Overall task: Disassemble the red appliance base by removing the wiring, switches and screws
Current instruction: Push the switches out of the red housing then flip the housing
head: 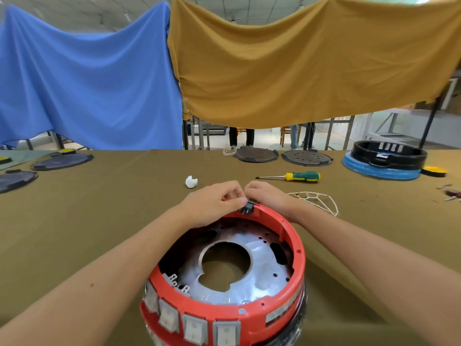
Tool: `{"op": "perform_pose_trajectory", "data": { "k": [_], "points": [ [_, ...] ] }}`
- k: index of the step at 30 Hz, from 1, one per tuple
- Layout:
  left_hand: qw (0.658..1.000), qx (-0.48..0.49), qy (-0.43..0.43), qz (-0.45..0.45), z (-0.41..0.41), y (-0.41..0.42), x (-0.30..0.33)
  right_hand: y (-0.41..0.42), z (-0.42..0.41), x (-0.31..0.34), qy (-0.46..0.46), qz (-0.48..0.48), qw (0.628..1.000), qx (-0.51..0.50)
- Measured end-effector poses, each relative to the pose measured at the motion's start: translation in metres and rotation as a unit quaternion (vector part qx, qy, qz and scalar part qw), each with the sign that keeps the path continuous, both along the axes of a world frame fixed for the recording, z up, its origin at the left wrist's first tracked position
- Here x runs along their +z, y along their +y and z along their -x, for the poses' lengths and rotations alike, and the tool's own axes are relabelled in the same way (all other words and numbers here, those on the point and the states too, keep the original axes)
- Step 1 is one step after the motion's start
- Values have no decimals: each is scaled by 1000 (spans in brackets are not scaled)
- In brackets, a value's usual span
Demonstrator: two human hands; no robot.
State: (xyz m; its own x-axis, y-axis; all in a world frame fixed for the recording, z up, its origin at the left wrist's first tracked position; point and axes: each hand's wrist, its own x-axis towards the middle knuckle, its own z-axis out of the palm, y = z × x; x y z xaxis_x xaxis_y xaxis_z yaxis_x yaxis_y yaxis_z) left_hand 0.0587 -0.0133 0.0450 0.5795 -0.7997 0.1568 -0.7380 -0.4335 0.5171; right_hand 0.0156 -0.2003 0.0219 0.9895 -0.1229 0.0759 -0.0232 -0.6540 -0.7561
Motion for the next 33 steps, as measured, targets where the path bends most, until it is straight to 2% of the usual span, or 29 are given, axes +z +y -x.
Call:
{"op": "perform_pose_trajectory", "data": {
  "k": [2,6,14,17,21,24,27,29,33],
  "points": [
    [1000,-6,11,3,-2,-1,0,1,0,3,-46,-58,997,-1],
    [999,-16,38,-6,-5,-7,1,1,-1,-1,-78,-66,995,-7],
    [1000,6,30,2,-7,-9,-3,2,0,-18,-75,-45,996,-7],
    [999,5,32,3,-4,-9,-1,1,-1,-14,-31,-39,999,22],
    [1000,3,29,4,-3,-8,0,-4,-3,-4,27,31,997,59],
    [1000,-2,30,9,-3,-7,-1,-11,-2,3,-54,110,992,35],
    [999,-3,35,17,-4,-8,-2,-14,-2,4,-99,138,985,23],
    [999,0,31,14,-4,-7,-3,-13,-3,0,-86,122,988,26],
    [1000,5,26,10,-4,-8,-3,-12,-1,-5,-2,51,997,64]
  ]
}}
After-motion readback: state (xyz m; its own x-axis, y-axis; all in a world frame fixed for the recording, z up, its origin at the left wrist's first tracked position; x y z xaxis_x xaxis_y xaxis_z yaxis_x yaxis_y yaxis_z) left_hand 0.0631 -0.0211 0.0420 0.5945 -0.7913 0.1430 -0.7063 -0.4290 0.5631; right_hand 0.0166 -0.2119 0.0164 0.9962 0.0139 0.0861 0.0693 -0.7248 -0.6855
